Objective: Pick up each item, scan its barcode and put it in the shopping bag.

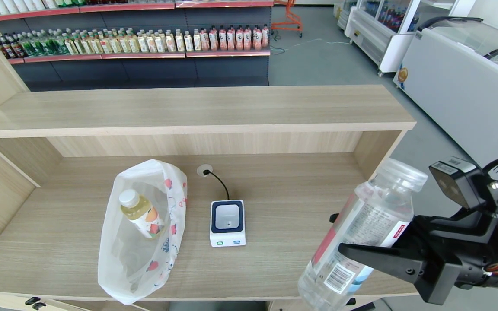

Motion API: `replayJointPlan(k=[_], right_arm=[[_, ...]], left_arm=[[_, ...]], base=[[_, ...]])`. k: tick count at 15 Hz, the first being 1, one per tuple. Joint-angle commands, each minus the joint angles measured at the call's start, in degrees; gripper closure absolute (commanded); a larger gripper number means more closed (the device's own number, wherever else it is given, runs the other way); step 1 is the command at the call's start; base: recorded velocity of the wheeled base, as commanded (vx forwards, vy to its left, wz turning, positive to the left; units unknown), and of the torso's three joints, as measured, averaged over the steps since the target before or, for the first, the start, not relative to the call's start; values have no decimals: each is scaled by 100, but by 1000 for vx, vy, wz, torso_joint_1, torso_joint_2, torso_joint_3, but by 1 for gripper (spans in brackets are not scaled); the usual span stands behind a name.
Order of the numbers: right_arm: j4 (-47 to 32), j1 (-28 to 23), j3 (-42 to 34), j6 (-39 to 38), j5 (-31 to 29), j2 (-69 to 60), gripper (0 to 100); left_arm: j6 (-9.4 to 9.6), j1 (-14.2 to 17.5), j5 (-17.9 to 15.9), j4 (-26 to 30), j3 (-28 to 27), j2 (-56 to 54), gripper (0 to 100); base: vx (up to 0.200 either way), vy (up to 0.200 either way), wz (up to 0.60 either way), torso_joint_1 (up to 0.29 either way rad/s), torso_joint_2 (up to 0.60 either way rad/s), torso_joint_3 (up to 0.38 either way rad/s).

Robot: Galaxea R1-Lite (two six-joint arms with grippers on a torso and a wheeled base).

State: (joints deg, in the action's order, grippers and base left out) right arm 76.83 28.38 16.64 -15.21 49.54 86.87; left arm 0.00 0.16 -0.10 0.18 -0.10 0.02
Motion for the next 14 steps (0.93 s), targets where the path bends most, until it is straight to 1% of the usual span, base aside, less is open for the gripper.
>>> replayJointPlan(k=[1,5,14], right_arm=[[-1,-8,6,1,3,-47,100],[8,-96,6,18,3,-100,100],[-1,-96,-12,115,3,-100,100]], left_arm=[[-9,2,1,-1,1,-2,0],[0,2,1,-1,1,-2,0],[0,2,1,-1,1,-2,0]], base=[[0,0,0,0,0,0],[0,0,0,0,0,0],[0,0,0,0,0,0]])
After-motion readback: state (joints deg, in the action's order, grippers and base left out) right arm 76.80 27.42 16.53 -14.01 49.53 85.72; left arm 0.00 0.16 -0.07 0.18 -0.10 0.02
